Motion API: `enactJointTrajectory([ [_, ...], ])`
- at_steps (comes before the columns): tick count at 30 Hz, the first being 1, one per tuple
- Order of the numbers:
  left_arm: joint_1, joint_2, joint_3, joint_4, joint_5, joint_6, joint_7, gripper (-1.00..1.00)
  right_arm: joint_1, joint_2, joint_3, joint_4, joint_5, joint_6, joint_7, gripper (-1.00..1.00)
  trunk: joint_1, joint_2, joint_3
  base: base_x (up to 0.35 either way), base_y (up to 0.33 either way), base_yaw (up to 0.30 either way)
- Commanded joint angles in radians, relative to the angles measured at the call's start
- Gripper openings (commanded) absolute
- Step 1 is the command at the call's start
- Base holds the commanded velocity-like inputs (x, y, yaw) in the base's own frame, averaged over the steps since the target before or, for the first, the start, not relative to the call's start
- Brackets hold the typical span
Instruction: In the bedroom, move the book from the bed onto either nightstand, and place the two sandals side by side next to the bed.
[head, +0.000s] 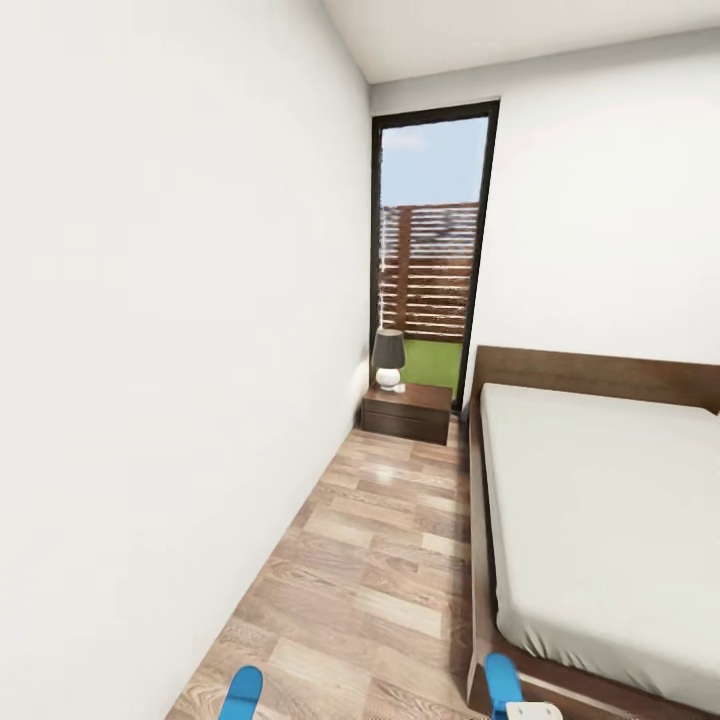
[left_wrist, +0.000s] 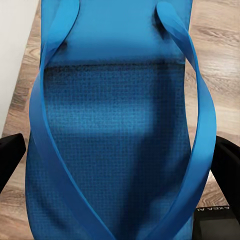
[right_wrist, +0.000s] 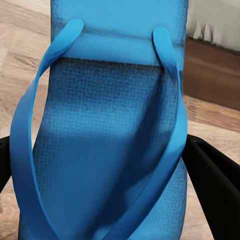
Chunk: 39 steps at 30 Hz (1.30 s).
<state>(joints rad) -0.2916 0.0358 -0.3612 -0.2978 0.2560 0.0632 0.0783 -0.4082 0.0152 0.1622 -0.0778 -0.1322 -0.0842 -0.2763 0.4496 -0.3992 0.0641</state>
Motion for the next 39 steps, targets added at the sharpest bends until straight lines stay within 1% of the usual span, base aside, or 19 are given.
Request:
enactJointTrajectory([
  [1,0.0,0.001,-0.008,-0.003,0.009,0.006,0.006,-1.0,0.0,0.0,0.008,0.001,-0.012,-0.004,0.004,-1.0,0.0,-0.001,-0.002,0.0,0.0,-0.004],
  [6,0.0,0.001,-0.008,-0.003,0.009,0.006,0.006,-1.0,0.0,-0.001,0.007,0.002,-0.011,-0.004,0.047,-1.0,0.0,-0.001,-0.009,0.0,0.0,-0.002],
  [11,0.0,0.001,-0.008,-0.003,0.009,0.006,0.006,-1.0,0.0,-0.001,0.007,0.002,-0.01,-0.004,0.058,-1.0,0.0,-0.001,-0.016,0.0,0.0,0.0],
  [18,0.0,0.001,-0.008,-0.003,0.009,0.005,0.006,-1.0,0.0,-0.001,0.007,0.001,-0.01,-0.004,0.061,-1.0,0.0,-0.001,-0.019,0.0,0.0,-0.021],
  [39,0.0,0.001,-0.008,-0.003,0.009,0.005,0.006,-1.0,0.0,-0.003,0.007,0.003,-0.01,-0.004,0.061,-1.0,0.0,-0.001,-0.043,0.0,0.0,-0.172],
])
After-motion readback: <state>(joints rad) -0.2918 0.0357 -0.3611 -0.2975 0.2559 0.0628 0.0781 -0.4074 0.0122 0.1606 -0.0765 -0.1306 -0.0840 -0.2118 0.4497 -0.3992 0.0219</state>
